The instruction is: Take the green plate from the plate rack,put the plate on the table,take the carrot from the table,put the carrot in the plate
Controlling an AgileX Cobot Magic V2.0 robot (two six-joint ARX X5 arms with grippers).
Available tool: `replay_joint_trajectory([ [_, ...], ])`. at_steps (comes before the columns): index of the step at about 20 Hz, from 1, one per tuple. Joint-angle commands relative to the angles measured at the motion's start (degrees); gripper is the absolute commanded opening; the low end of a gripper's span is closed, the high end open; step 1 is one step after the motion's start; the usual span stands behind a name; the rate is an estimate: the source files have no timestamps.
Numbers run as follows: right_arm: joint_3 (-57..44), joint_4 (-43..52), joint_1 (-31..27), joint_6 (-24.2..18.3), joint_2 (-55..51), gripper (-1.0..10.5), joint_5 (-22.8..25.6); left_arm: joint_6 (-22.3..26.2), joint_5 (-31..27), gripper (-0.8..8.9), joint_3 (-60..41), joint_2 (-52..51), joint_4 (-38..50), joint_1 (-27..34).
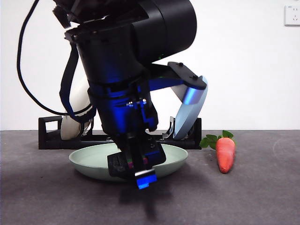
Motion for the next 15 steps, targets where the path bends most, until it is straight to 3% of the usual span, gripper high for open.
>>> replay_joint_trajectory([
  [1, 0.2, 2.6, 0.1, 1.5, 2.8, 6.6, 0.2, -2.9, 2.0, 3.46, -0.5, -0.9, -1.5, -0.3],
  [4, 0.2, 7.6, 0.8, 2.9, 8.4, 6.6, 0.3, -6.6, 2.2, 3.46, 1.2, -6.1, -4.4, -0.3],
  [7, 0.2, 13.5, 2.8, 4.8, 16.0, 6.6, 1.3, -13.5, 3.9, 3.46, 4.5, -14.3, -9.6, -0.4],
  [11, 0.2, 21.9, 7.2, 6.7, 26.4, 6.6, 8.4, -25.6, 9.8, 3.46, 6.0, -27.2, -11.3, -0.5],
  [15, 0.2, 33.2, 10.8, 10.4, 35.4, 6.6, 14.3, -29.1, 9.9, 3.46, 6.0, -39.4, -12.0, -0.6],
])
